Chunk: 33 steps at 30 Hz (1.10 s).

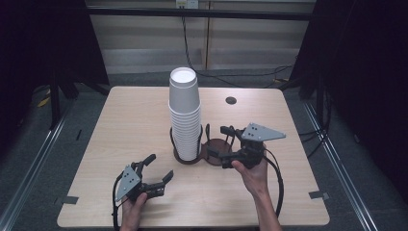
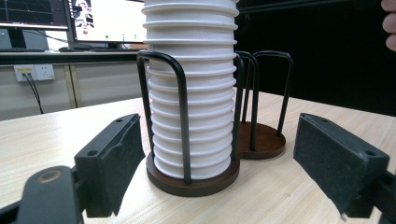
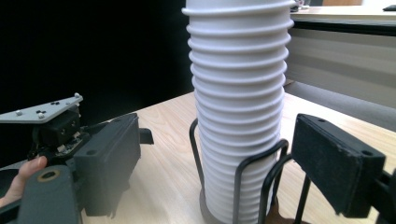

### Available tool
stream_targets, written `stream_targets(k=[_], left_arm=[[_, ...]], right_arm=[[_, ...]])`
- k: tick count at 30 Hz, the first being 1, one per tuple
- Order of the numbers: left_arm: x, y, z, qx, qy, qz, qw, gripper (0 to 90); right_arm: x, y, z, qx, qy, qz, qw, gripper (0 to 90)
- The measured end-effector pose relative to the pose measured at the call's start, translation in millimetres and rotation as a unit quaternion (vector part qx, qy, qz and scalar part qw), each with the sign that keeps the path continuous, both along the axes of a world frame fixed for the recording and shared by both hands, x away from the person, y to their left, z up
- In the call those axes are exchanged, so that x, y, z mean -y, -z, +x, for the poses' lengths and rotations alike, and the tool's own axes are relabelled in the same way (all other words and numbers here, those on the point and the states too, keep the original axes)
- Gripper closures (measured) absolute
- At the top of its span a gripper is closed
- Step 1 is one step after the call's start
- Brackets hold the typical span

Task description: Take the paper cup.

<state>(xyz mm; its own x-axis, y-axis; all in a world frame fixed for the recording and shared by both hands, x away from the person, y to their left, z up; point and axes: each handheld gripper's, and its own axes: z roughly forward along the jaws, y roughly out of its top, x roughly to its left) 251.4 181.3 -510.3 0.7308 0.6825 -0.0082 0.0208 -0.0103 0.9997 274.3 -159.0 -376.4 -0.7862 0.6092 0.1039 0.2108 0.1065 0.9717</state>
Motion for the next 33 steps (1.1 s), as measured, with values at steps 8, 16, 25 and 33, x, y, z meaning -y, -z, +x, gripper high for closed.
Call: stream_targets(k=[8,16,25,33], left_arm=[[-0.4,0.0,-0.3,0.001,0.003,0.0,1.0,15.7],[0.1,0.1,-0.9,-0.003,0.006,-0.007,1.0,15.7],[-0.4,0.1,-1.1,-0.001,0.006,-0.005,1.0,15.7],[-1.1,-0.2,-1.4,0.0,0.002,0.002,1.0,15.7]], right_arm=[[-6.8,-18.7,9.5,0.0,-0.018,-0.003,0.9998,14.4],[-13.1,-34.0,14.0,0.004,-0.03,-0.006,0.9995,14.5],[-15.8,-53.4,21.4,0.011,-0.028,-0.017,0.9994,13.5],[-24.3,-69.1,29.4,0.018,-0.029,-0.015,0.9993,13.2]])
